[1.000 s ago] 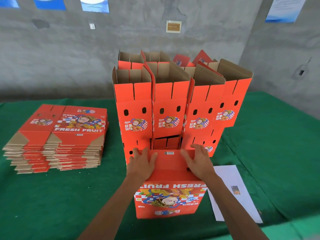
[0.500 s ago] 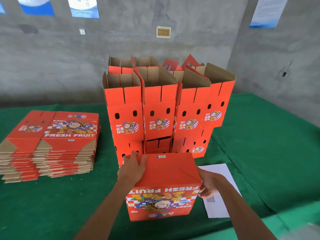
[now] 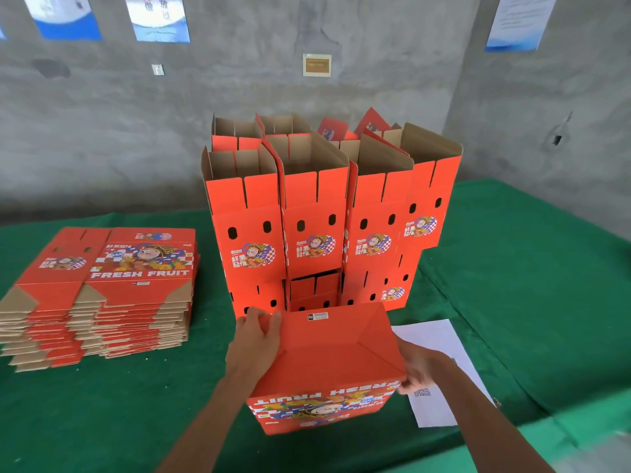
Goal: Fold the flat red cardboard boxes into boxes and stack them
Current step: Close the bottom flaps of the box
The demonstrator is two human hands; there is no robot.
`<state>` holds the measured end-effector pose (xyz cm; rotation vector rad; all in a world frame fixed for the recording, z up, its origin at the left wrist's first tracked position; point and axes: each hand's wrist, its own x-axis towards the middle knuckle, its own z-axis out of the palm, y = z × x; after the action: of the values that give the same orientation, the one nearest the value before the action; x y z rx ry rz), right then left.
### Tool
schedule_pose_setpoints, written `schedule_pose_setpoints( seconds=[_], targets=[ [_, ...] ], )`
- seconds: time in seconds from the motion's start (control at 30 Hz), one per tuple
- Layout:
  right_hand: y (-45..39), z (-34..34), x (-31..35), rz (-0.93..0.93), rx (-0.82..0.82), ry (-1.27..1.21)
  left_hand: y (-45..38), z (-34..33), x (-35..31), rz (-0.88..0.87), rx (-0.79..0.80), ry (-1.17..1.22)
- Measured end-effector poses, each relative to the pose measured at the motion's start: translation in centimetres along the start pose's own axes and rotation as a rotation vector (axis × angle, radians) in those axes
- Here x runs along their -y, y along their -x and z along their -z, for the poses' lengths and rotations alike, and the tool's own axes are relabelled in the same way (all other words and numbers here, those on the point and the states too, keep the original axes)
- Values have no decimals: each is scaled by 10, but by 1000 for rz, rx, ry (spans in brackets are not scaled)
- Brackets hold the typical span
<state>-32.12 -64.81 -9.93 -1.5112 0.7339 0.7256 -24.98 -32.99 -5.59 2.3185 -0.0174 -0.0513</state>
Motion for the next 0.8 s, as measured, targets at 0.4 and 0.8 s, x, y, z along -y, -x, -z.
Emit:
schedule_pose_setpoints(
  seconds=[0.4, 0.8],
  targets=[
    [114, 25, 32, 486, -154, 141, -3, 2, -15, -125, 183, 157],
    [205, -6, -21, 634, -1042, 827, 66, -113, -175, -456, 713, 584]
  ],
)
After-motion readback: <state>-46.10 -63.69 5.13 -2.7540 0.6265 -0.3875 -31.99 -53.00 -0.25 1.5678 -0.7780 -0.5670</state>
